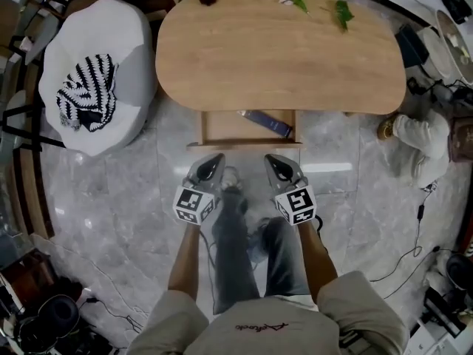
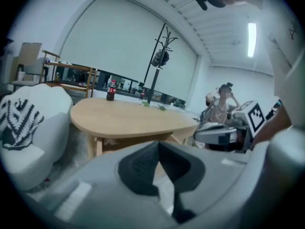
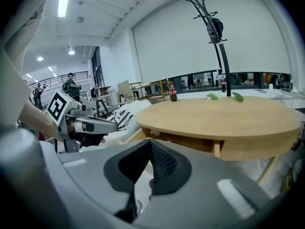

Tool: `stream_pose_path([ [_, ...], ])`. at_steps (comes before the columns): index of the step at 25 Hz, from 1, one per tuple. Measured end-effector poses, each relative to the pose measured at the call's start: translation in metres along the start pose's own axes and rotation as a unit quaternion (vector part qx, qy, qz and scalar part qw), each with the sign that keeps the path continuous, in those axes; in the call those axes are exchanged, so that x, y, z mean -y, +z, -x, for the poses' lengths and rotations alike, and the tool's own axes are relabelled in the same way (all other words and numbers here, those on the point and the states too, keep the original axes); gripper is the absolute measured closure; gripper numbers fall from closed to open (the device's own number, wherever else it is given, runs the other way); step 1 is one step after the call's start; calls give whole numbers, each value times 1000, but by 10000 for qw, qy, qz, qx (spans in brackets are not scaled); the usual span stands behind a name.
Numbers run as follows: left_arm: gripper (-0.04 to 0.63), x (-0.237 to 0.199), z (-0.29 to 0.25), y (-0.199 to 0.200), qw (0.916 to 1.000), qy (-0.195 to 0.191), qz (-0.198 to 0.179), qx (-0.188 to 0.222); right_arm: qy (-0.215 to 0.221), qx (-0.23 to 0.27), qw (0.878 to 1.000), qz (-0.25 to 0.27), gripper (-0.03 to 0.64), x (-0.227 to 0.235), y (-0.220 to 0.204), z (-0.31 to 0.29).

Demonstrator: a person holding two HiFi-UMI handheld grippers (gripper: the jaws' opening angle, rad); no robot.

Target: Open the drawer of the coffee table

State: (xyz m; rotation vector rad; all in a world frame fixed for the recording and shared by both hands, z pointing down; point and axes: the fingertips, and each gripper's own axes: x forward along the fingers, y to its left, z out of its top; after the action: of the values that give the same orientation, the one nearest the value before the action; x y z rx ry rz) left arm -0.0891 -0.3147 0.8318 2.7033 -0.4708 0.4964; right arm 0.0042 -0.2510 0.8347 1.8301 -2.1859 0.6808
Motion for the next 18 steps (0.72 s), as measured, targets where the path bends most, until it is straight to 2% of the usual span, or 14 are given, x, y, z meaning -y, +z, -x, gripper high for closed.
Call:
stream_pose_path([
  [8, 594, 69, 52, 140, 9998, 9, 45, 197, -136, 200, 9996, 129, 614, -20, 146, 82],
  [14, 594, 108, 93, 240, 9992, 117, -327, 199, -114, 351, 9992, 183, 612, -37, 243, 132],
  [18, 594, 122, 113, 305, 9983, 144, -394, 411, -182, 610, 9974, 333, 614, -43, 316, 153],
])
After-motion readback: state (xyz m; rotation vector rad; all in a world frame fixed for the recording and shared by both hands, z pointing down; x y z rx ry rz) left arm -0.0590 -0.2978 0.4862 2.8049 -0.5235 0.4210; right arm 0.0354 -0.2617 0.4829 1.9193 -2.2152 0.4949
